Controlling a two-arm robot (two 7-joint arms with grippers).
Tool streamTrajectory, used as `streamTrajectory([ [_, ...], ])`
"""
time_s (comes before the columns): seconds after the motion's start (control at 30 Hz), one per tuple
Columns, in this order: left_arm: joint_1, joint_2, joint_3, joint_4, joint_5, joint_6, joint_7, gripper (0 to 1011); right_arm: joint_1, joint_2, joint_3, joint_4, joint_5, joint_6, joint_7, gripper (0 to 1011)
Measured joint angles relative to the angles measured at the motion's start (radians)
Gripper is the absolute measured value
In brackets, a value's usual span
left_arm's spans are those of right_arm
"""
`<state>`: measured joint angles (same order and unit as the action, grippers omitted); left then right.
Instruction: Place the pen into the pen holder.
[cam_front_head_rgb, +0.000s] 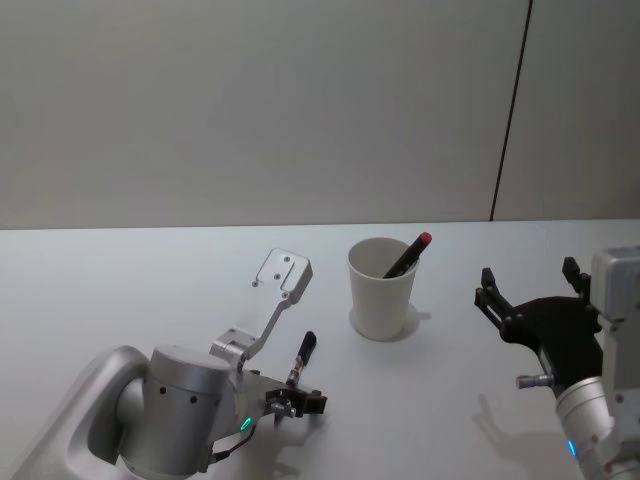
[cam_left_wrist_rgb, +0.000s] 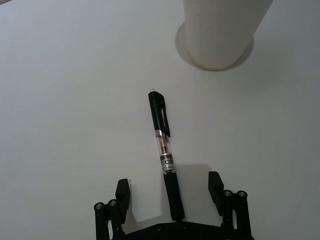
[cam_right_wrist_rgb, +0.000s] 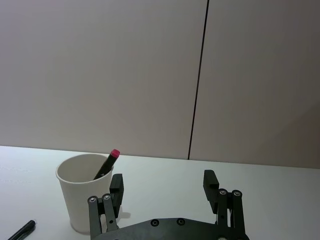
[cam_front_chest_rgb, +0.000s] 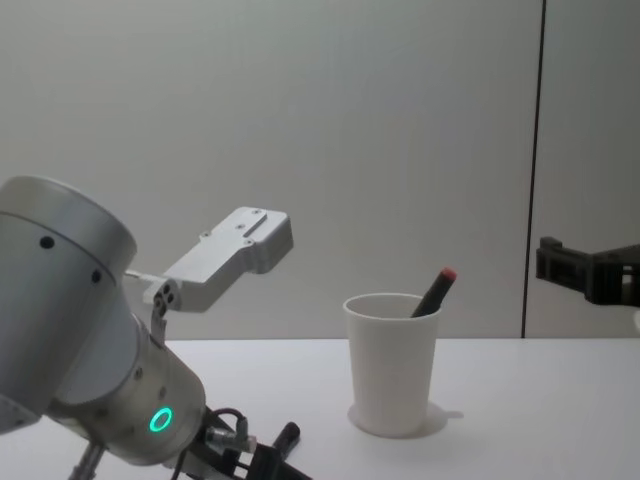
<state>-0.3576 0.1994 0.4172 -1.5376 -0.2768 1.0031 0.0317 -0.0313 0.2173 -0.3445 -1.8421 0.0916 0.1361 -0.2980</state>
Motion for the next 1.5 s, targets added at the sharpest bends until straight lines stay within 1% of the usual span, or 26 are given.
streamTrajectory([
  [0.53,0.004,-0.01,-0.024,0.022,-0.031,-0.043,-0.016,1004,0.0,0.0,0.0,0.0,0.0,0.0,0.0,1002],
  [0.87,0.004,-0.013,-0.036,0.029,-0.034,-0.057,-0.026,1004,0.0,0.0,0.0,0.0,0.0,0.0,0.0,1002],
  [0.93,0.004,-0.013,-0.037,0.029,-0.033,-0.058,-0.028,985,0.0,0.0,0.0,0.0,0.0,0.0,0.0,1002],
  [0.97,0.004,-0.013,-0.038,0.029,-0.032,-0.06,-0.029,947,0.0,0.0,0.0,0.0,0.0,0.0,0.0,1002],
  [1.07,0.005,-0.013,-0.039,0.03,-0.026,-0.062,-0.033,906,0.0,0.0,0.0,0.0,0.0,0.0,0.0,1002],
  [1.1,0.005,-0.013,-0.039,0.03,-0.026,-0.062,-0.033,860,0.0,0.0,0.0,0.0,0.0,0.0,0.0,1002],
  [1.13,0.004,-0.013,-0.04,0.031,-0.022,-0.063,-0.035,842,0.0,0.0,0.0,0.0,0.0,0.0,0.0,1002],
  [1.2,0.004,-0.013,-0.04,0.032,-0.015,-0.063,-0.038,769,0.0,0.0,0.0,0.0,0.0,0.0,0.0,1002],
  [1.3,0.004,-0.014,-0.04,0.033,-0.003,-0.062,-0.041,712,0.0,0.0,0.0,0.0,0.0,0.0,0.0,1002],
  [1.33,0.003,-0.014,-0.04,0.034,0.0,-0.061,-0.042,652,0.0,0.0,0.0,0.0,0.0,0.0,0.0,1002],
  [1.4,0.002,-0.015,-0.039,0.036,0.011,-0.059,-0.045,617,0.0,0.0,0.0,0.0,0.0,0.0,0.0,1002],
  [1.43,0.002,-0.015,-0.039,0.036,0.014,-0.058,-0.046,559,0.0,0.0,0.0,0.0,0.0,0.0,0.0,1002],
  [1.47,0.002,-0.016,-0.038,0.037,0.017,-0.057,-0.047,559,0.0,0.0,0.0,0.0,0.0,0.0,0.0,1002],
  [1.5,0.001,-0.016,-0.037,0.038,0.025,-0.055,-0.05,510,0.0,0.0,0.0,0.0,0.0,0.0,0.0,1002],
])
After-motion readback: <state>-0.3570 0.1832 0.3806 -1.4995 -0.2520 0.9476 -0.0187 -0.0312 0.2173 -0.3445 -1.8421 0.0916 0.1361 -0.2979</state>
